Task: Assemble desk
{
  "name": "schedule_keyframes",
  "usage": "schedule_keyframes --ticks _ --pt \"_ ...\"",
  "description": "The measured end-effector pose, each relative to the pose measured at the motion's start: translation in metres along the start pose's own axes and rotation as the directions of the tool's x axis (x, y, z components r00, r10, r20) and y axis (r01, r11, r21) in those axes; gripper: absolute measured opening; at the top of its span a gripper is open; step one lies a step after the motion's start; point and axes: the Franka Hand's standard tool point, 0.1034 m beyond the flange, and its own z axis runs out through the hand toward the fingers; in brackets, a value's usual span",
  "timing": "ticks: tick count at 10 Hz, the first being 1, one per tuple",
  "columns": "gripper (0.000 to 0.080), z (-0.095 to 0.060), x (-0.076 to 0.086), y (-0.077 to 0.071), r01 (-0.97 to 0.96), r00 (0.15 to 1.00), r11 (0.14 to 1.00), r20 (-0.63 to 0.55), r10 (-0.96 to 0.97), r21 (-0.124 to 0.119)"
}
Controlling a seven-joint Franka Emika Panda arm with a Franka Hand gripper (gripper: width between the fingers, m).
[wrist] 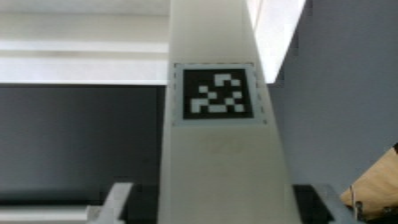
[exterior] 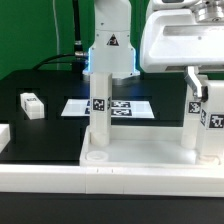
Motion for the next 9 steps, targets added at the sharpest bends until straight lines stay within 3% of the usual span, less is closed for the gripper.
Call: schedule_keyframes --ticks 4,5,6,9 --pt "0.0291 0.0016 0.0024 0.0002 0.006 0.999 1.000 -0.046 -0.006 -0.007" --pt "0.0472 0.0016 0.0024 0.0002 0.006 0.999 1.000 -0.046 -0.006 -0.007" --pt "0.0588 0.0016 0.0024 0.0002 0.006 0.999 1.000 -0.045 -0.006 -0.007" --pt "0.0646 0.0003 0.0055 0.0065 0.014 0.999 1.000 -0.050 -0.015 -0.013"
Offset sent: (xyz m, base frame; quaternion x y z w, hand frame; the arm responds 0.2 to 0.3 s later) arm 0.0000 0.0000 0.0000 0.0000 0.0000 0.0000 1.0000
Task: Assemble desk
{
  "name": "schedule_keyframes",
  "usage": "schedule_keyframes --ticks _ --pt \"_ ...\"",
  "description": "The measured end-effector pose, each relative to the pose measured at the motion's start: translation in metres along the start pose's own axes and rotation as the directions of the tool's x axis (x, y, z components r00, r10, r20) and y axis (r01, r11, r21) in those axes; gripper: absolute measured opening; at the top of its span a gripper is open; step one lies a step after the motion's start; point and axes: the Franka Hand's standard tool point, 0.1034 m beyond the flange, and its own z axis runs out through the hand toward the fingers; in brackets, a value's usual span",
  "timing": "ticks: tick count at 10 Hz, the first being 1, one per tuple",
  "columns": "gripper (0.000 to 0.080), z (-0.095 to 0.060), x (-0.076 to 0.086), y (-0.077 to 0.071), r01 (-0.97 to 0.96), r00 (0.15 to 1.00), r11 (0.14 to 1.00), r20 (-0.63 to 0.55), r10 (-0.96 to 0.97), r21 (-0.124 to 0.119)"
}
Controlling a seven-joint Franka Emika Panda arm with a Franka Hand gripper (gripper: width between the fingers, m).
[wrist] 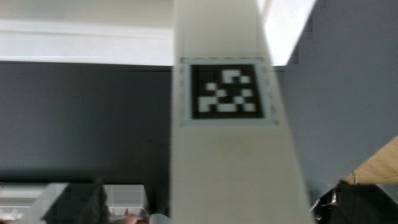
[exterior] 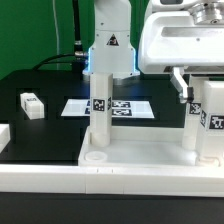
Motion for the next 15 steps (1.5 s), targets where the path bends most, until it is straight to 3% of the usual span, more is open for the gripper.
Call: schedule_keyframes --ticks 4,7,8,10,11,14,15 --pt "0.0649 -0.015 0.019 0.001 -0.009 1.000 1.000 0.015 0.009 0.015" --pt "0.0649 -0.012 0.013 0.000 -0.010 0.999 1.000 0.048 0.009 0.018" --pt "0.0649 -0.007 0.004 -0.003 -0.019 0.987 0.999 0.162 0.013 0.034" --pt "0.0649 -0.005 0.009 -0.009 -0.041 0.957 0.998 0.289 0.023 0.056" --pt "0.0649 -0.006 0.002 -0.011 -0.051 0.922 0.996 0.386 0.021 0.067" --pt "0.0649 -0.005 0.000 -0.008 -0.060 0.829 0.995 0.560 0.006 0.079" --pt "0.0649 -0.002 0.003 -0.005 -0.060 0.841 0.995 0.541 0.010 0.074"
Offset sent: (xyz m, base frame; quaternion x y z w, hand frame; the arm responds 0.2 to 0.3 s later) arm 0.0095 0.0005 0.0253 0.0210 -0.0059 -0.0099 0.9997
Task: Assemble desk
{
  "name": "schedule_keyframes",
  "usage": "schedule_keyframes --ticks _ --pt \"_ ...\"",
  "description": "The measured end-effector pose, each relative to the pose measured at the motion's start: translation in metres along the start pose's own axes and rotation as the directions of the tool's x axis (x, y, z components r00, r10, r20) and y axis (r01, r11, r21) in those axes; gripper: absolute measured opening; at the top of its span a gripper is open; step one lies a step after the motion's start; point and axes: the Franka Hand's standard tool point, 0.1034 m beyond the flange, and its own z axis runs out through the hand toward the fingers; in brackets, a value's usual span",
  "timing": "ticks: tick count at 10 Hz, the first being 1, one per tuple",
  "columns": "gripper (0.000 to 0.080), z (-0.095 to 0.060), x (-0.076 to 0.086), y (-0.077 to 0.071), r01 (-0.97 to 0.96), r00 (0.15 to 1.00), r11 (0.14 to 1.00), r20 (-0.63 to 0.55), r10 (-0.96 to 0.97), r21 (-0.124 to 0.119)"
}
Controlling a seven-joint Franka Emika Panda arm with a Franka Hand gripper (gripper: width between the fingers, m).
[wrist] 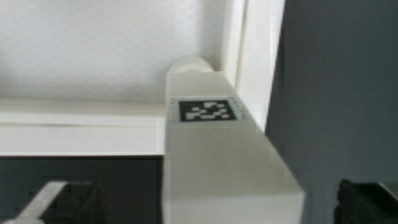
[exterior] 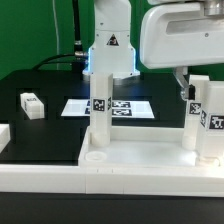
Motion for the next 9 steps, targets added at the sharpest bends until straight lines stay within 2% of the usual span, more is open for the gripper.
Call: schedule_keyframes --ticks 2,4,5,6,7,8,9 --pt "0.0649 0.0012 -0.0027 0.0019 -0.009 1.000 1.000 0.014 0.009 -0.006" --pt "0.0621 0.0017 -0.0031 0.0017 0.036 0.999 0.999 0.016 -0.036 -0.036" --pt "0.0621 0.0028 -0.0033 0.0021 0.044 0.999 0.998 0.017 -0.043 -0.038" --pt "0.0438 0.0028 -0.0033 0.0026 0.040 0.999 0.998 0.017 -0.039 -0.038" --pt "0.0438 0.0028 -0.0033 0.0029 0.039 0.999 0.998 0.017 -0.039 -0.038" --pt "0.0288 0.0028 -0.0033 0.0029 0.022 1.000 0.999 0.016 -0.021 -0.038" --pt "0.0288 0.0028 -0.0033 0.0030 0.007 1.000 0.999 0.016 -0.007 -0.038"
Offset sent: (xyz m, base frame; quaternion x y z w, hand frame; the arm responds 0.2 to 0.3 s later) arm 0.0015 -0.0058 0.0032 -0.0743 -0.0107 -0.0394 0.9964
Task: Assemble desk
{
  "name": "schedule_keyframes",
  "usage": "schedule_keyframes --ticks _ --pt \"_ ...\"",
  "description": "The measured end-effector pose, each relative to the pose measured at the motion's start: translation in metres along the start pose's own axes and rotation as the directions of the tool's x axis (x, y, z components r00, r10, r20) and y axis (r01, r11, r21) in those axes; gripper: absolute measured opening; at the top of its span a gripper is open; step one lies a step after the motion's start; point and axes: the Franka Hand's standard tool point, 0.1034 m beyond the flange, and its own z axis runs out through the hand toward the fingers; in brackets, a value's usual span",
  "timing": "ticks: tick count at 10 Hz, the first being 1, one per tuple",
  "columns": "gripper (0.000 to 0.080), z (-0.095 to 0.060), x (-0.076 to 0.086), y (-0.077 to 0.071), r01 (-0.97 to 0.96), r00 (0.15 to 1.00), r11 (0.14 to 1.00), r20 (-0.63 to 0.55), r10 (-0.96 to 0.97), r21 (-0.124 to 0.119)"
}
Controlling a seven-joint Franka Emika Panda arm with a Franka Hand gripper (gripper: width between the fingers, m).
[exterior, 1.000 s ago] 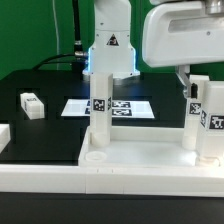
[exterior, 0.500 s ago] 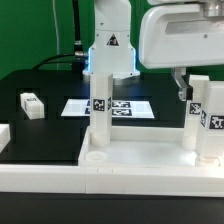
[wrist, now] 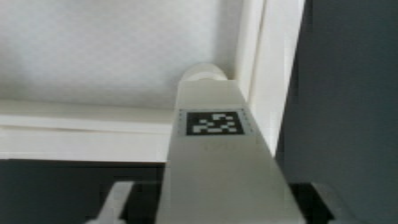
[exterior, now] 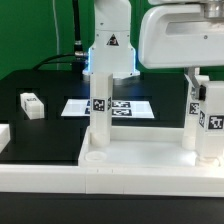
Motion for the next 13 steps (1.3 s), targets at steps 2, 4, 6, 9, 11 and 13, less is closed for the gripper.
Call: schedule_keyframes --ticks 2,4,6,9,11,13 --pt "0.0288 0.0001 0.0000 -0.0001 -0.061 0.998 0.998 0.000 0.061 0.001" --pt "0.0288 0.0005 -0.0010 -0.0025 -0.270 0.963 0.963 0.003 0.270 0.003" --pt "0.0289 0.0010 -0.0016 -0.0030 -0.460 0.888 0.888 0.002 0.460 0.001" --pt "0.0290 0.0021 -0.0038 -0.0079 -0.772 0.635 0.635 0.006 0.772 -0.004" --pt "0.0290 0.0022 -0.0035 -0.0093 -0.854 0.520 0.520 0.003 0.854 -0.003" --pt "0.0290 0.0024 -0.0035 -0.0089 -0.852 0.524 0.524 0.002 0.852 -0.004"
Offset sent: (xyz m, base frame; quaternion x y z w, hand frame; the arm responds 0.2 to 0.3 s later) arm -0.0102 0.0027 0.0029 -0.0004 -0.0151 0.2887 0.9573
